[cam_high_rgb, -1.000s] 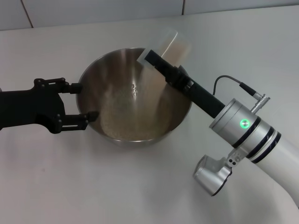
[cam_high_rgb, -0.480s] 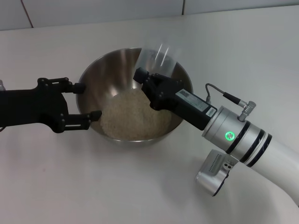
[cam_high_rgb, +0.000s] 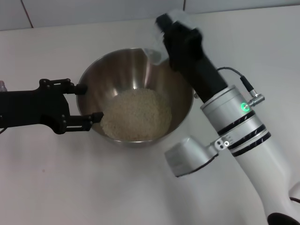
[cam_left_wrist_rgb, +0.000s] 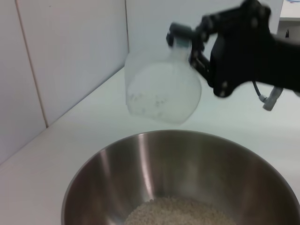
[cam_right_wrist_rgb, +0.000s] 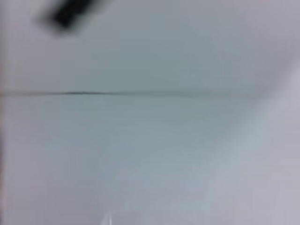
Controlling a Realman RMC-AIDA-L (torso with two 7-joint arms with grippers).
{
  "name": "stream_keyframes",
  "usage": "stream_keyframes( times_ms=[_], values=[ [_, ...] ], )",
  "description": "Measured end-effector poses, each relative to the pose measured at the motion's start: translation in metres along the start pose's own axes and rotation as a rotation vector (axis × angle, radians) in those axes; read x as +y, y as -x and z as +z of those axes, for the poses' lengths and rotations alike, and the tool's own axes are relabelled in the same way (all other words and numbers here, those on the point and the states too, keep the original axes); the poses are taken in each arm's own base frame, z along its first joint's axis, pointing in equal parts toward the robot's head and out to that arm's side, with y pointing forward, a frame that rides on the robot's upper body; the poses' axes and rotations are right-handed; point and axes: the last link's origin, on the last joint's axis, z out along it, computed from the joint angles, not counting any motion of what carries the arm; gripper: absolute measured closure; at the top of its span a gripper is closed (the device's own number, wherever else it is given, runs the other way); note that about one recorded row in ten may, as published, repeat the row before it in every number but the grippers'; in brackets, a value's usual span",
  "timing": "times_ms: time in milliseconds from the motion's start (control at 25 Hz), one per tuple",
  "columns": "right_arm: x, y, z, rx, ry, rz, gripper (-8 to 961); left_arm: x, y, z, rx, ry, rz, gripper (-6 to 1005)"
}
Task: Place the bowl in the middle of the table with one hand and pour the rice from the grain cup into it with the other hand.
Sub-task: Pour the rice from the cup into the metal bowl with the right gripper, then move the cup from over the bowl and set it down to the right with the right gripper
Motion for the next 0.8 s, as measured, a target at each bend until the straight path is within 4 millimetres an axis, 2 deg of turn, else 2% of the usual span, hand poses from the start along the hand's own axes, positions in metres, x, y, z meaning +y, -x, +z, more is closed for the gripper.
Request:
stream_keyframes(
  times_ms=[200, 320, 360, 400, 440, 480, 560, 800],
  values=[
    [-0.006, -0.021, -0.004, 0.16, -0.063, 0.584, 940, 0.0, 0.0, -0.001, -0.001, -0.001, 0.0, 221],
    [0.0, -0.056, -0.015, 0.266, -0.128, 0.887, 940, 0.0, 0.001, -0.001, -0.001, -0.001, -0.001, 221],
    [0.008, -0.08, -0.027, 0.315, -0.151, 1.032, 940, 0.0, 0.001, -0.001, -0.001, -0.001, -0.001, 221],
    [0.008, -0.08, -0.027, 0.315, -0.151, 1.032, 940, 0.0, 0.001, -0.001, -0.001, -0.001, -0.001, 221],
    [0.016, -0.103, -0.038, 0.346, -0.155, 1.152, 940, 0.0, 0.002, -0.002, -0.002, -0.003, -0.003, 221],
    [0.016, -0.103, -0.038, 0.346, -0.155, 1.152, 939, 0.0, 0.002, -0.003, -0.002, -0.004, -0.004, 221],
    [0.027, -0.128, -0.05, 0.4, -0.124, 1.298, 939, 0.0, 0.002, -0.003, -0.002, -0.005, -0.004, 221],
    [0.049, -0.142, -0.046, 0.495, 0.03, 1.328, 938, -0.001, 0.003, -0.005, -0.005, -0.01, -0.004, 221]
  ],
)
